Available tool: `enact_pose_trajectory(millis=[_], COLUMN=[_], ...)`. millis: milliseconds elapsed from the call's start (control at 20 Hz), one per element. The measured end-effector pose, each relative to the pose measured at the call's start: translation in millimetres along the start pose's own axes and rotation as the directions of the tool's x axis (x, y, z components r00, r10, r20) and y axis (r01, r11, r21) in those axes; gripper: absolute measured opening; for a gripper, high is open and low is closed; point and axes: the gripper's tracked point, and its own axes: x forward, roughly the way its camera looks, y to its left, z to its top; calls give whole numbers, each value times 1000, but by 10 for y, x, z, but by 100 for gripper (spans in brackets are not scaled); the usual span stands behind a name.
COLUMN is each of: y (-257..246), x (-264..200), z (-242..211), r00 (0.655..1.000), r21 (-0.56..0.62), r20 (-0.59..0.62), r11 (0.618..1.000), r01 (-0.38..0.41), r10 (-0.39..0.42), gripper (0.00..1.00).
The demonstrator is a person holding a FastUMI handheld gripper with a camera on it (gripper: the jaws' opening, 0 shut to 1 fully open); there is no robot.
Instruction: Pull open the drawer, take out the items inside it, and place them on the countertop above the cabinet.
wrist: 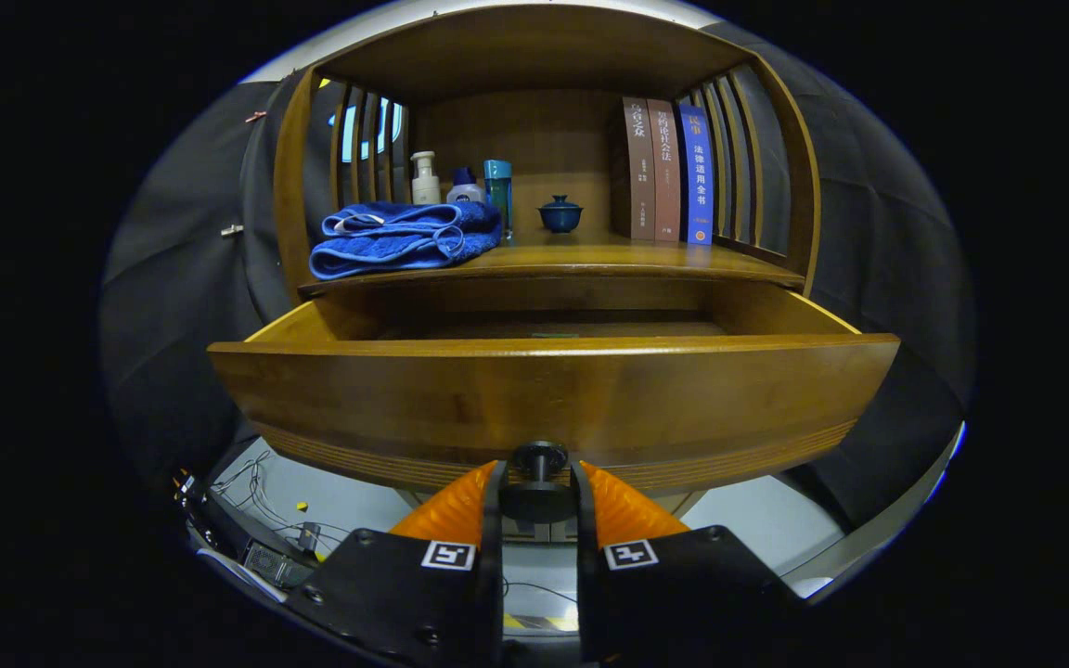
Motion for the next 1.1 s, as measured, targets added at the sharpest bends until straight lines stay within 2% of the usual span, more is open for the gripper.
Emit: enact_pose_trajectory(millis=[450,650,850,1000,1100], y=[7,17,11,30,-9], x=[-369,-460,-459,-587,-760], z=[-196,-376,-360,-274,-143], r00=[999,996,996,998,1000], r21=[22,15,12,18,19], r20=[-48,-86,-83,-62,-29], r11=[1000,1000,1000,1000,1000], r01=[-13,-21,-15,-23,-6], r10=[14,22,16,25,7], gripper=[36,36,36,50,74])
